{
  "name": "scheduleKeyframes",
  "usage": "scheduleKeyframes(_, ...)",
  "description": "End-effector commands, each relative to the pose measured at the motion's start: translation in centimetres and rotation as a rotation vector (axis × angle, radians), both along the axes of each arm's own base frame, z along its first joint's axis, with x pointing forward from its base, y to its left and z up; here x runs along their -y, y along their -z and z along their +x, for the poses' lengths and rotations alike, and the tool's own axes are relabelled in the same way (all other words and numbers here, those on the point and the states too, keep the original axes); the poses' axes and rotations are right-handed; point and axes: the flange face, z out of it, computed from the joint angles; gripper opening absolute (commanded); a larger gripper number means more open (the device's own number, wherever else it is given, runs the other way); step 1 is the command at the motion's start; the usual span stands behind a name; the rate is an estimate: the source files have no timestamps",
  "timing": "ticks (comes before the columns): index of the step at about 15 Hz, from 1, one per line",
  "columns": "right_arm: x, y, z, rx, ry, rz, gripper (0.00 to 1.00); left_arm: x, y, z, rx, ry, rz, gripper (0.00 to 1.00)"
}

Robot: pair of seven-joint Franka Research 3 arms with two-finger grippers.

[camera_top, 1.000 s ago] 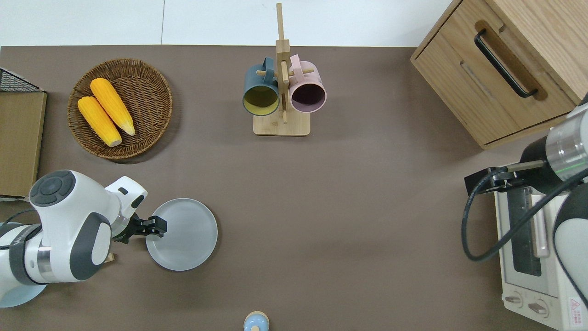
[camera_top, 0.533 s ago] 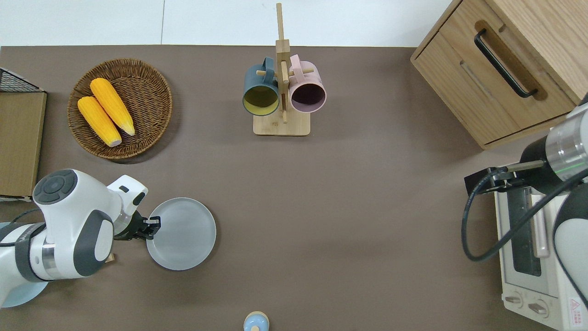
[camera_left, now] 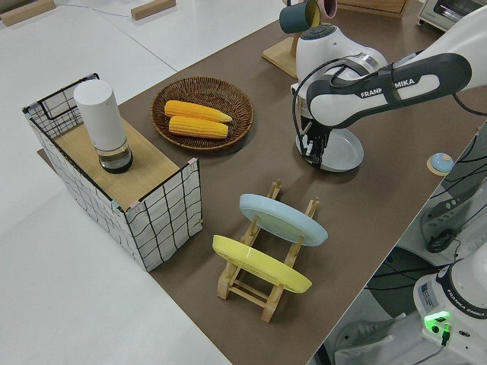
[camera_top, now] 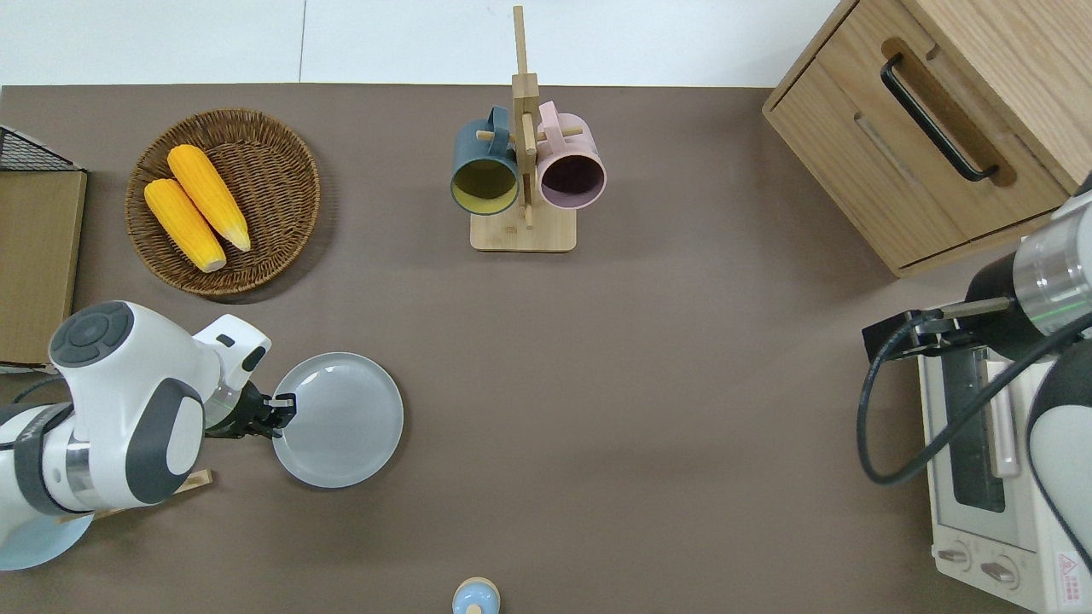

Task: Pick gray plate from table and place it on lower plate rack with left arm
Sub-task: 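Lift the gray plate with the left gripper toward the wooden rack, then lower the gray plate upright into the rack's lower slot with the left gripper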

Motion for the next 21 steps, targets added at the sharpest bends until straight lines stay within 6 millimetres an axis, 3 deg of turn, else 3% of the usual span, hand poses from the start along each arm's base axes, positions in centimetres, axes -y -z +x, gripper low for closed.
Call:
scheduleKeyframes(1, 0.2, -0.5, -0.2, -0.001, 0.016, -0.009, 0.983, -1.1, -3.7, 1.8, -0.046, -0.013, -0.004, 0.0)
scheduleKeyframes(5, 0.2, -0.5, -0.2, -0.001, 0.016, -0.009, 0.983, -2.3, -8.0, 3.1, -0.06, -0.012, 0.038, 0.0)
scheduleKeyframes(10, 0.2, -0.5, -0.2, -0.001, 0.016, -0.009, 0.983, -5.3, -13.8, 3.7, -0.086, 0.044, 0.335, 0.0)
scheduleKeyframes(16, 0.2, -0.5, -0.2, -0.001, 0.016, -0.009, 0.983, -4.6, -15.9, 2.5, -0.153, 0.058, 0.837, 0.0)
scheduleKeyframes(21, 0.2, -0.5, -0.2, -0.001, 0.016, -0.009, 0.983, -5.3, -16.1, 2.0, -0.191, 0.013, 0.99, 0.0)
